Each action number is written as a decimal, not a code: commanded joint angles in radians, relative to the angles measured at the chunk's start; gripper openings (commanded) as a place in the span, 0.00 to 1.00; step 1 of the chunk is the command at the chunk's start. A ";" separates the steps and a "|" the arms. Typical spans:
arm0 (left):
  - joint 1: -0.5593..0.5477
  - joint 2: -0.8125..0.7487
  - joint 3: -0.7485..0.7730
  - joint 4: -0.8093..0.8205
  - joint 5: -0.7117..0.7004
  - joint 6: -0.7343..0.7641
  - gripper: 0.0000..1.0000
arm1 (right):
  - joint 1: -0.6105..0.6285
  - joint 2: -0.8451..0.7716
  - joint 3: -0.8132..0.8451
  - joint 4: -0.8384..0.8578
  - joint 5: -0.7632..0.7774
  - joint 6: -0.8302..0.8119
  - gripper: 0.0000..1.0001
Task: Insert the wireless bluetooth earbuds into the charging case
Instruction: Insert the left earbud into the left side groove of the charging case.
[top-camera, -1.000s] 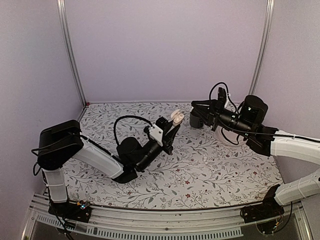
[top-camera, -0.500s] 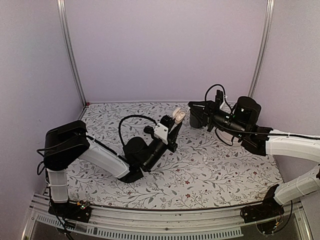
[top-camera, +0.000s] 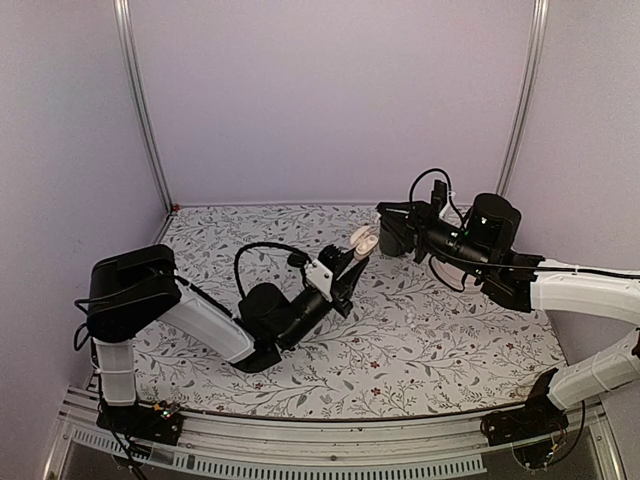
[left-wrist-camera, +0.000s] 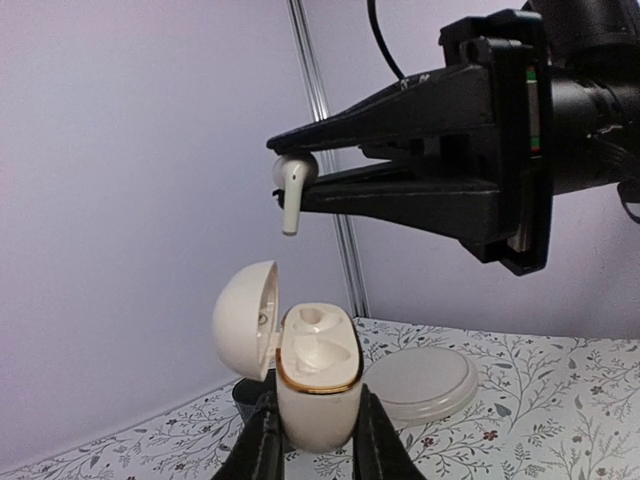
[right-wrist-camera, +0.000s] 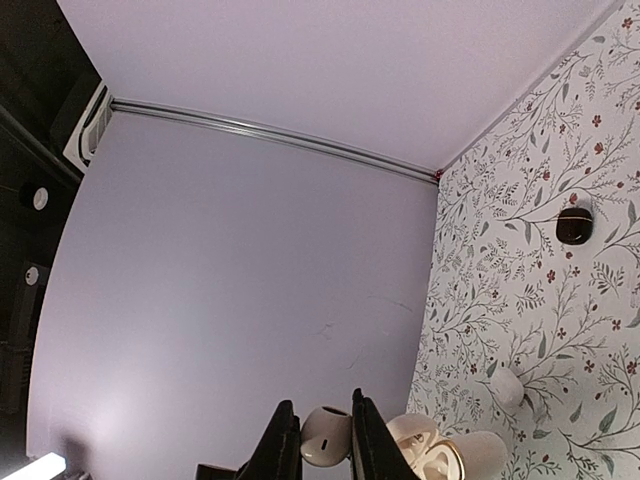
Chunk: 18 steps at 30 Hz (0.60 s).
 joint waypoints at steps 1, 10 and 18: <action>-0.016 0.001 -0.008 0.122 0.060 0.005 0.00 | 0.006 -0.034 -0.008 0.020 0.009 -0.013 0.17; 0.005 -0.006 -0.031 0.161 0.127 -0.030 0.00 | 0.006 -0.094 -0.045 0.003 0.030 -0.011 0.17; 0.019 -0.018 -0.040 0.172 0.154 -0.051 0.00 | 0.007 -0.121 -0.071 -0.020 0.041 -0.001 0.17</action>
